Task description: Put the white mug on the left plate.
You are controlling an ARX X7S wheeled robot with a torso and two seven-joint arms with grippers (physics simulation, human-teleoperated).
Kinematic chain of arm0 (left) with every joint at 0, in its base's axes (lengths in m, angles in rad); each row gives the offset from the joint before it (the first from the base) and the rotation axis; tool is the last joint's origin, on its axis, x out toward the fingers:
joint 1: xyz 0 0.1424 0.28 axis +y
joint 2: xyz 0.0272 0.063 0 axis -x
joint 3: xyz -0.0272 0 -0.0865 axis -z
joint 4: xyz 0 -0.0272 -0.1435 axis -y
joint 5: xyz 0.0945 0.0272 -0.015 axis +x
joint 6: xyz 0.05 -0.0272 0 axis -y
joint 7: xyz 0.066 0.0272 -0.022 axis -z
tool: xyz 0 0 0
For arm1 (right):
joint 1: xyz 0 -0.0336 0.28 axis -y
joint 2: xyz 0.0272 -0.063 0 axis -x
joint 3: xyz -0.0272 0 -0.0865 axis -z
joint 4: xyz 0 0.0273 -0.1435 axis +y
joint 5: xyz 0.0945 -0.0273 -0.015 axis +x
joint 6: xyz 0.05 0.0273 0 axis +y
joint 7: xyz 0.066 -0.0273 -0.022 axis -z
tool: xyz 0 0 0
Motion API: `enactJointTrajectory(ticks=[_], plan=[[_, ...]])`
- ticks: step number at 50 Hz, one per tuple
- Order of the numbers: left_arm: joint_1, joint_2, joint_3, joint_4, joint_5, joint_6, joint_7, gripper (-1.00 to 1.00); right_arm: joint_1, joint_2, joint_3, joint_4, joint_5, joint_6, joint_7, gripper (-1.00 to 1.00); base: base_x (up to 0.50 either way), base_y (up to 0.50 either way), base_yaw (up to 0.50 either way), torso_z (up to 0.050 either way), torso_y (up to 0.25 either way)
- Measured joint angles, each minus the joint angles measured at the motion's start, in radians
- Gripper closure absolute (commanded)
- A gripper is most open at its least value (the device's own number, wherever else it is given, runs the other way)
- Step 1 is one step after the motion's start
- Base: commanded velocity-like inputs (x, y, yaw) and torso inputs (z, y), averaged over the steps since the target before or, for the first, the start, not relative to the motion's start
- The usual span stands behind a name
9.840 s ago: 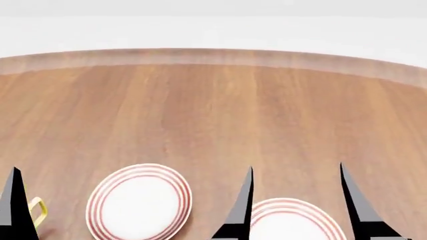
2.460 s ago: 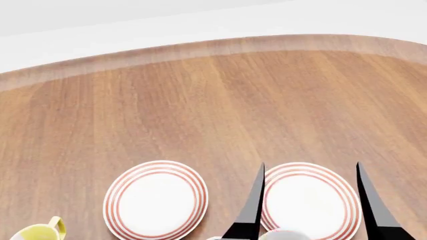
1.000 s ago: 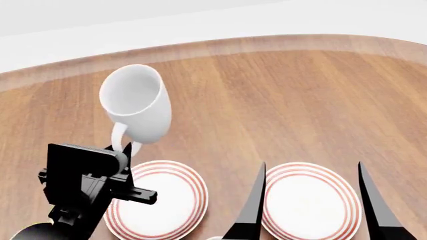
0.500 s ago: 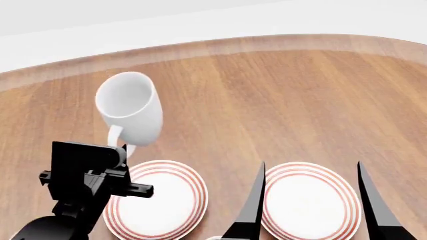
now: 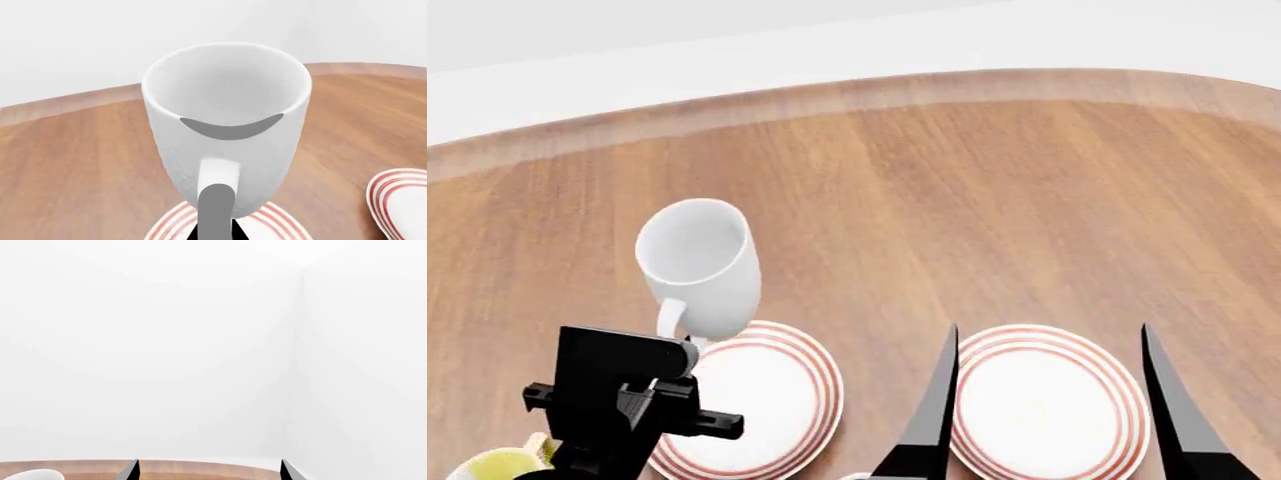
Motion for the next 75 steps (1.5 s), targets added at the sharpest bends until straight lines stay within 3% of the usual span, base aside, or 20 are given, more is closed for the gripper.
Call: enactJointTrajectory(ticks=[51, 75], plan=[[0.043, -0.005, 0.07, -0.104, -0.001, 0.035, -0.016, 1.0, -0.001, 0.0, 0.0, 0.0, 0.004, 0.001, -0.001, -1.0, 0.0, 0.0, 0.0, 0.0, 0.0], [-0.01, 0.022, 0.091, -0.302, 0.007, 0.12, -0.009, 1.0, -0.004, 0.0, 0.005, 0.0, 0.009, -0.002, 0.0, -1.0, 0.0, 0.0, 0.0, 0.0, 0.0]])
